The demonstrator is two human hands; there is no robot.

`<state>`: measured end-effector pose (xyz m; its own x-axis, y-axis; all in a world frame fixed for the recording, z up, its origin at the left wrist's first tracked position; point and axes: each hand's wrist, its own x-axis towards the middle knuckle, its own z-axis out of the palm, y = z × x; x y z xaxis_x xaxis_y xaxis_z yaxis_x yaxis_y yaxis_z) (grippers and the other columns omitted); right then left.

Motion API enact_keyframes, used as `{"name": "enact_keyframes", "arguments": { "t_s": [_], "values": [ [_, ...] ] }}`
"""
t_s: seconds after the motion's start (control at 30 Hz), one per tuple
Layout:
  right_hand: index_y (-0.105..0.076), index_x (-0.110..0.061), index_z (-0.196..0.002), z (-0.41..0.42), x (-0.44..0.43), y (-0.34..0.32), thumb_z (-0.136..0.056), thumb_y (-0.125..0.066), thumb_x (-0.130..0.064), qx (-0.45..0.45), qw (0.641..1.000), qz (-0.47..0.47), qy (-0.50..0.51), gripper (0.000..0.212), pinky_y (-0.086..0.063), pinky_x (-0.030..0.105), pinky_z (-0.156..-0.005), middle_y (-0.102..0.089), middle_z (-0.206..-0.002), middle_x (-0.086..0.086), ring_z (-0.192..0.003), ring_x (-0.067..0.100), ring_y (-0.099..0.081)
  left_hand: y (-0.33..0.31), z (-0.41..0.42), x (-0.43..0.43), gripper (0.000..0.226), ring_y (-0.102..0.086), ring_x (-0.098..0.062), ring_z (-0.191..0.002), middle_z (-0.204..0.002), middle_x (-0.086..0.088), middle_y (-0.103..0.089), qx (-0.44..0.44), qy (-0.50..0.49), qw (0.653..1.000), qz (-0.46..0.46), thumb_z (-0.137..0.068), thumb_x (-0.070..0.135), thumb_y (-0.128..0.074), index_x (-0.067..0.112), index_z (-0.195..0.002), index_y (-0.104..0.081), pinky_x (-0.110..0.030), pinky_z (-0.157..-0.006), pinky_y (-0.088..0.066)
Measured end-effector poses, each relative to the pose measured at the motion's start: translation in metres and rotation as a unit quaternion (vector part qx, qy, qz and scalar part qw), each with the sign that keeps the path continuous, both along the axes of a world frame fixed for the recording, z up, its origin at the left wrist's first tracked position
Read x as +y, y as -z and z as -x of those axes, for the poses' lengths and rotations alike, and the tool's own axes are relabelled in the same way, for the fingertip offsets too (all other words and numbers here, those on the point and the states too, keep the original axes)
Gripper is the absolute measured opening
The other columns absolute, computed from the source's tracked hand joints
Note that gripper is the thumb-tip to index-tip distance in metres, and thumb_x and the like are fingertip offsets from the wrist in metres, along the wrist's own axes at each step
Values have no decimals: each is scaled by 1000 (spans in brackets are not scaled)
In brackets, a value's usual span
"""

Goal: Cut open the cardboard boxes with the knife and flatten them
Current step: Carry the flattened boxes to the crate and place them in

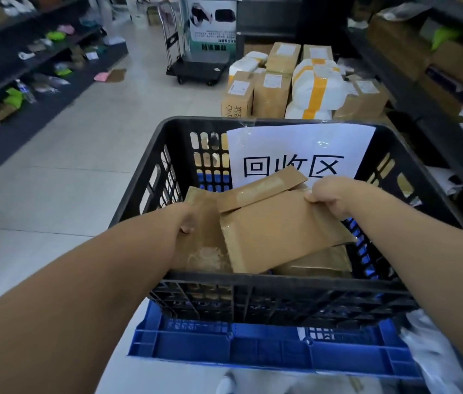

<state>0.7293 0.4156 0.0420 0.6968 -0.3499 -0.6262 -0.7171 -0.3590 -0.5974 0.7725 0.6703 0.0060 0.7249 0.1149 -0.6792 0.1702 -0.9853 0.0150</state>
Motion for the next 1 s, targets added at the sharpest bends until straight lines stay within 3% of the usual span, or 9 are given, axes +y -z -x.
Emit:
{"name": "enact_keyframes", "arguments": {
  "t_s": [0.07,0.2,0.27,0.57,0.63,0.73,0.83,0.9,1.0],
  "values": [
    [-51,3,-111,-6,-4,8,-102,-40,-9,24,999,13,-23,18,-35,46,-107,-47,-133,20,-119,33,-47,3,1,3,39,-53,-24,-104,-118,-9,-56,16,80,996,-42,-102,21,-42,-2,-133,-46,-29,-94,-43],
    [-49,1,-94,-5,-21,20,-101,-42,-10,72,997,11,-7,15,-38,54,-103,-52,-127,23,-117,39,-51,12,-3,1,40,-59,-24,-116,-86,-9,-57,3,72,996,-56,-97,22,-49,0,-130,-50,-29,-93,-47],
    [-49,1,-105,-4,-25,25,-102,-42,-10,90,995,-21,25,14,-40,56,-101,-56,-123,22,-114,39,-54,12,-4,-1,43,-59,-21,-115,-77,-7,-51,-16,96,992,-85,-97,29,-49,0,-130,-49,-27,-93,-48],
    [-48,0,-116,-3,-32,30,-102,-39,-10,105,991,-48,66,19,-43,56,-94,-58,-115,21,-106,37,-56,43,-14,5,45,-61,-29,-111,-127,-14,-55,16,88,996,-5,-88,5,-64,4,-130,-49,-37,-95,-51],
    [-48,-1,-120,-1,-38,30,-102,-40,-10,106,989,-54,84,22,-43,57,-93,-57,-120,20,-107,38,-55,45,-17,5,45,-60,-29,-111,-127,-14,-56,21,90,996,9,-88,5,-64,5,-130,-50,-39,-97,-50],
    [-48,-1,-118,-1,-40,30,-102,-39,-9,101,988,-71,96,20,-43,55,-87,-57,-117,20,-103,36,-55,41,-23,3,31,-64,-25,-95,-103,-12,-66,6,67,997,25,-90,9,-62,2,-120,-58,-39,-94,-51],
    [-48,-1,-120,-6,-32,31,-102,-38,-8,100,985,-100,94,21,-41,57,-93,-56,-121,18,-111,35,-54,34,-32,-3,12,-64,-24,-73,-83,-11,-61,-31,43,996,70,-90,10,-62,3,-97,-56,-34,-72,-57],
    [-47,-4,-121,-11,-19,31,-102,-34,-5,112,984,-111,84,23,-40,53,-90,-55,-122,15,-108,30,-53,30,-38,-2,13,-62,-24,-63,-70,-11,-58,-50,43,995,80,-90,8,-61,3,-81,-52,-29,-59,-54],
    [-45,-2,-129,-19,5,36,-100,-32,2,124,983,-126,53,32,-41,50,-93,-54,-122,16,-107,31,-52,24,-44,5,17,-64,-28,-61,-65,-14,-58,-70,38,993,89,-88,0,-55,3,-73,-49,-32,-60,-53]
  ]
}}
